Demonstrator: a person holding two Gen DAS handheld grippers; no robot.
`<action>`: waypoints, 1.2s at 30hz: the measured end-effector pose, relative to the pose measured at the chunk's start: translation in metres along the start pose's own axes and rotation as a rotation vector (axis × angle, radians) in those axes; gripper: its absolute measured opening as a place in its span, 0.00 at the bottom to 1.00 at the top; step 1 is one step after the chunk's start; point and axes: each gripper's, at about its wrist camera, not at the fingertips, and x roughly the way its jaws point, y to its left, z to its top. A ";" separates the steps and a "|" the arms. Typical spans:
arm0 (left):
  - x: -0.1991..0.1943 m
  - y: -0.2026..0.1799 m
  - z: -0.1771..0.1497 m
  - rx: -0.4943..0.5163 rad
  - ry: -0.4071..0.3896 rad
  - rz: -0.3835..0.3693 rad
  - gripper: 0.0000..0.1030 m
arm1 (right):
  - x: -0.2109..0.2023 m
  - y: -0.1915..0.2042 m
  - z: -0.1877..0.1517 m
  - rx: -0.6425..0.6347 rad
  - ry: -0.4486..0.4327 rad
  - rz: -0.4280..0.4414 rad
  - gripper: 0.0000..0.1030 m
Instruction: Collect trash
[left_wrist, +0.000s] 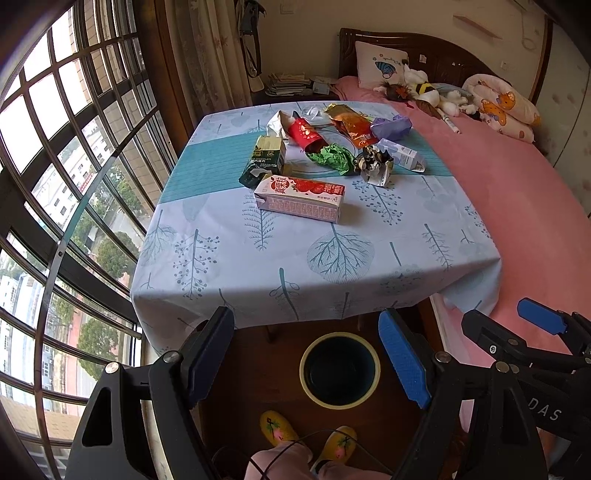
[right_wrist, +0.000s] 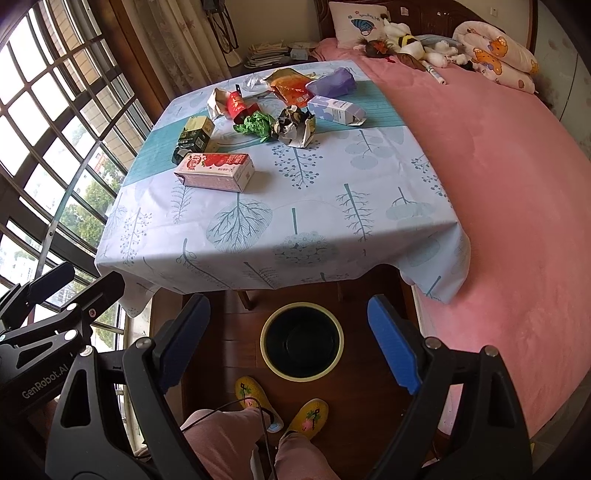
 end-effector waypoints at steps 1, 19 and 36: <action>0.000 -0.001 0.000 0.000 0.001 0.001 0.80 | 0.000 0.000 0.000 0.001 0.001 0.000 0.83; -0.006 -0.002 -0.002 -0.014 0.004 -0.004 0.80 | -0.005 0.002 0.001 -0.030 -0.005 0.024 0.74; -0.009 0.004 0.014 -0.006 0.000 0.047 0.80 | 0.001 0.010 0.014 -0.071 -0.019 0.055 0.70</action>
